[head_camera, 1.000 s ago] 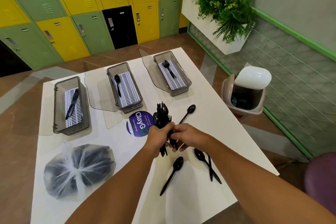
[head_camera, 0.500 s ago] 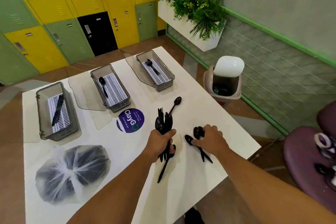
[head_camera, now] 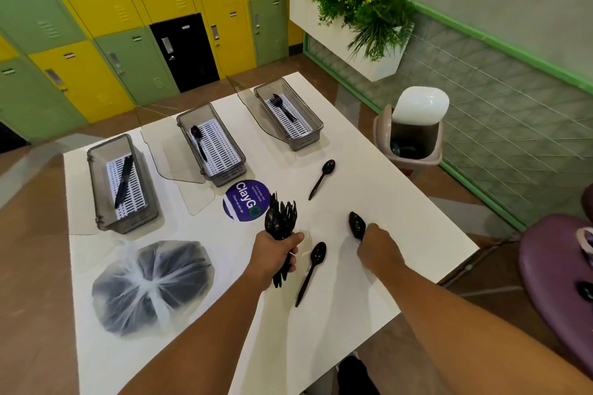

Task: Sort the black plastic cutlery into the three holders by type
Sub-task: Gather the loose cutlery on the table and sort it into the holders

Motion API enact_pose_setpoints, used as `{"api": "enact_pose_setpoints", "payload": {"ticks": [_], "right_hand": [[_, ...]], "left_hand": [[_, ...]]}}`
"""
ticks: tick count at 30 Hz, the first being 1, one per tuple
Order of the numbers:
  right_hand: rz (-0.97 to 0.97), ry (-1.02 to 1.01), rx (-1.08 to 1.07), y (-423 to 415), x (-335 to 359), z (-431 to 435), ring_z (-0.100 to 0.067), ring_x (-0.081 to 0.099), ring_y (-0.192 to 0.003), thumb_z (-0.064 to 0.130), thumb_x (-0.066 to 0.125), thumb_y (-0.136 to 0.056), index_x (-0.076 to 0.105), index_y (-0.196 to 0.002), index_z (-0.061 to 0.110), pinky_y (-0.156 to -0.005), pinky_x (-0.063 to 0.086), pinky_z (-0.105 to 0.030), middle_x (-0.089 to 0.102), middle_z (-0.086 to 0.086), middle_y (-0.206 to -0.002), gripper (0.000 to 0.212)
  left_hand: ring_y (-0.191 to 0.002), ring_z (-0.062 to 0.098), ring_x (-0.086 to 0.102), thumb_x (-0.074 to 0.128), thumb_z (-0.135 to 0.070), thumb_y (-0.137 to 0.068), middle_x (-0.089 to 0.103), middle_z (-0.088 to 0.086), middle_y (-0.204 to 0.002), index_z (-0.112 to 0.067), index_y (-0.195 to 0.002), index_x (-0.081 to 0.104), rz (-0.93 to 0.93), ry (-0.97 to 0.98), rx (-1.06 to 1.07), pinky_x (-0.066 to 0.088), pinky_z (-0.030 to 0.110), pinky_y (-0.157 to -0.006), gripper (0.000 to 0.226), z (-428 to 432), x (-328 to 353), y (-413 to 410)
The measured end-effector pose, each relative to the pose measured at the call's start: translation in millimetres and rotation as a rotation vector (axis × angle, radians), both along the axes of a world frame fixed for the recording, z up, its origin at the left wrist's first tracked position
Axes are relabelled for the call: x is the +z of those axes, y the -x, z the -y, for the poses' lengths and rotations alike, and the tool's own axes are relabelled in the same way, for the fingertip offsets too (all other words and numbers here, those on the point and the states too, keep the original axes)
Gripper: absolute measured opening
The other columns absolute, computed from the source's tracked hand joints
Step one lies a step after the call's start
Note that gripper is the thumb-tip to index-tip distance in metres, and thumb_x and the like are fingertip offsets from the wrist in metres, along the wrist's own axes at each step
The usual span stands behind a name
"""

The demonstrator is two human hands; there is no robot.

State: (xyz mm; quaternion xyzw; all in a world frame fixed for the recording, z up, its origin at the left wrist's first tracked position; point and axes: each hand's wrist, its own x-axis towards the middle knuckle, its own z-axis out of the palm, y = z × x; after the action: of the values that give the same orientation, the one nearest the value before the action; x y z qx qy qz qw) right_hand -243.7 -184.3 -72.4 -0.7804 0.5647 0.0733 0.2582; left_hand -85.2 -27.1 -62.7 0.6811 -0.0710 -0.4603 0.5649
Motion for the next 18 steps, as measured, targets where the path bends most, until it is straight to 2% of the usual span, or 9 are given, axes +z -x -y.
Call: {"api": "enact_pose_setpoints", "payload": {"ticks": [4,7,10,12,15,18], "right_hand": [[0.057,-0.088,-0.062,-10,2,-9,-0.033,0.063,-0.103,0.011,0.05,-0.093,0.046,-0.113,0.006,-0.081,0.051,-0.035,0.061,-0.015,-0.115,0.021],[0.115,-0.159,-0.117,-17,6,-20,-0.035,0.06,-0.107,0.012,0.047,-0.096,0.041,-0.122,0.003,-0.076,0.044,-0.033,0.059,-0.018,-0.121,0.028],[0.147,-0.196,-0.117,-21,8,-32,-0.029,0.056,-0.094,0.012,0.043,-0.097,0.045,-0.125,0.001,-0.074,0.04,-0.031,0.059,-0.018,-0.12,0.03],[0.166,-0.232,-0.109,-22,5,-40,-0.026,0.055,-0.09,0.015,0.044,-0.096,0.053,-0.121,0.002,-0.074,0.042,-0.029,0.062,-0.016,-0.117,0.029],[0.209,-0.276,-0.13,-22,-1,-56,-0.026,0.062,-0.088,0.03,0.048,-0.096,0.06,-0.109,0.005,-0.073,0.048,-0.031,0.065,-0.011,-0.105,0.031],[0.235,-0.298,-0.12,-24,-3,-71,-0.02,0.063,-0.076,0.047,0.059,-0.089,0.062,-0.096,0.008,-0.061,0.047,-0.028,0.066,-0.004,-0.087,0.04]], "left_hand": [[-0.046,0.02,0.049,0.074,-0.013,-0.09,0.055,0.008,-0.063,-0.002,-0.088,0.063,0.0,-0.002,0.034,0.048,0.03,-0.046,0.016,-12,-3,-7],[-0.046,0.02,0.049,0.073,-0.014,-0.09,0.056,0.008,-0.062,-0.001,-0.089,0.064,-0.004,0.0,0.054,0.048,0.03,-0.047,0.016,-17,-4,-10],[-0.046,0.02,0.048,0.073,-0.013,-0.091,0.056,0.008,-0.062,-0.002,-0.086,0.063,-0.009,0.006,0.058,0.048,0.03,-0.046,0.016,-20,-3,-10],[-0.046,0.019,0.048,0.073,-0.013,-0.091,0.056,0.008,-0.062,-0.003,-0.083,0.063,-0.012,0.012,0.058,0.047,0.03,-0.046,0.016,-21,-2,-9],[-0.046,0.02,0.048,0.073,-0.014,-0.09,0.056,0.008,-0.062,-0.004,-0.082,0.063,-0.014,0.017,0.054,0.048,0.03,-0.047,0.016,-21,-2,-9],[-0.047,0.02,0.048,0.074,-0.014,-0.09,0.056,0.008,-0.063,-0.004,-0.082,0.064,-0.015,0.03,0.058,0.048,0.03,-0.047,0.016,-22,0,-9]]}}
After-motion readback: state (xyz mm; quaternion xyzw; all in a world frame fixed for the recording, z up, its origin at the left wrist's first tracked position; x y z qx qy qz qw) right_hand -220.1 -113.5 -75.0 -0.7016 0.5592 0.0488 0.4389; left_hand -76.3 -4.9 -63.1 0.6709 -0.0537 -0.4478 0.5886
